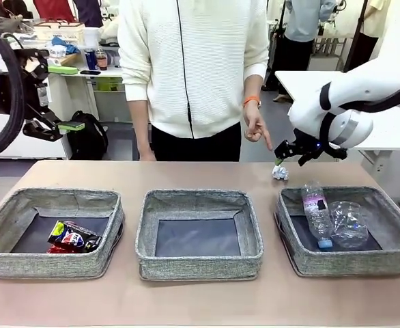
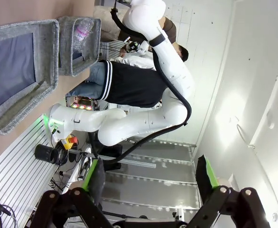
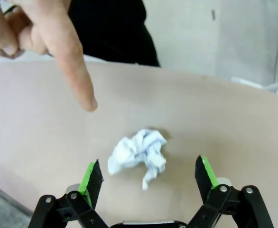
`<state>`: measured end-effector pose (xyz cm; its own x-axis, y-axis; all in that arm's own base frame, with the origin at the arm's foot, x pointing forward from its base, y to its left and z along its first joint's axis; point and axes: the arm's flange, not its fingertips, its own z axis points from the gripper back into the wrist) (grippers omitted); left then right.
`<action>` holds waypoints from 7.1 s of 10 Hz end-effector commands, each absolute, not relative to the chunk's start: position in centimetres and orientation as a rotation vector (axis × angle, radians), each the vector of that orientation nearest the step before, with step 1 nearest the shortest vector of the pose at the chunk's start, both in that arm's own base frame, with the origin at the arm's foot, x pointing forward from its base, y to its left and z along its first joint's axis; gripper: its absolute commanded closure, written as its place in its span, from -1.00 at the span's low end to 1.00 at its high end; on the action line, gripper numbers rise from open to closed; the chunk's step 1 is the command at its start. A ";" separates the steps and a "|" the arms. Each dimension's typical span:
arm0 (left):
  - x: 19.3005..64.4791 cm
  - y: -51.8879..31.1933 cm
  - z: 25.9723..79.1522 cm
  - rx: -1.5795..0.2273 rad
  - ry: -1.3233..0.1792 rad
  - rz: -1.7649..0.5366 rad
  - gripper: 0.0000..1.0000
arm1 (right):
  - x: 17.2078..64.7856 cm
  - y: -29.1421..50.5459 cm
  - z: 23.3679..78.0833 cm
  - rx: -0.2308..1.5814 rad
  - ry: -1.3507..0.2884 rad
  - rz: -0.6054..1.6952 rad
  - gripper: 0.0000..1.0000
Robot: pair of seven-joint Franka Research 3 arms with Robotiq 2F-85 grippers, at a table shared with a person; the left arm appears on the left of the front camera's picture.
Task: Sort the waste into the appropriate baskets.
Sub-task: Pick up the waste item pointed out by the person, then place the picked waste into the Fabric basket indicated by the person.
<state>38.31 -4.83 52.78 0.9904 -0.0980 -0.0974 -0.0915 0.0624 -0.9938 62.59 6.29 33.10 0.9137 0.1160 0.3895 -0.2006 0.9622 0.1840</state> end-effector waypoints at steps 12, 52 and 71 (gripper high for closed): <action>38.3 -4.8 53.1 -1.522 0.144 -0.006 -1.00 | 64.0 6.5 30.6 0.189 -0.241 0.213 0.85; 38.3 -4.8 53.1 -1.522 0.144 -0.006 -1.00 | 24.7 39.7 80.2 0.038 -0.210 0.082 0.80; 38.3 -4.8 53.1 -1.522 0.144 -0.006 -1.00 | 24.7 39.7 80.2 0.038 -0.210 0.082 0.80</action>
<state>38.28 -4.84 52.84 0.9905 -0.0982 -0.0960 -0.0901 0.0626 -0.9940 24.93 39.78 80.09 0.9734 0.0870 0.2118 -0.0957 0.9949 0.0313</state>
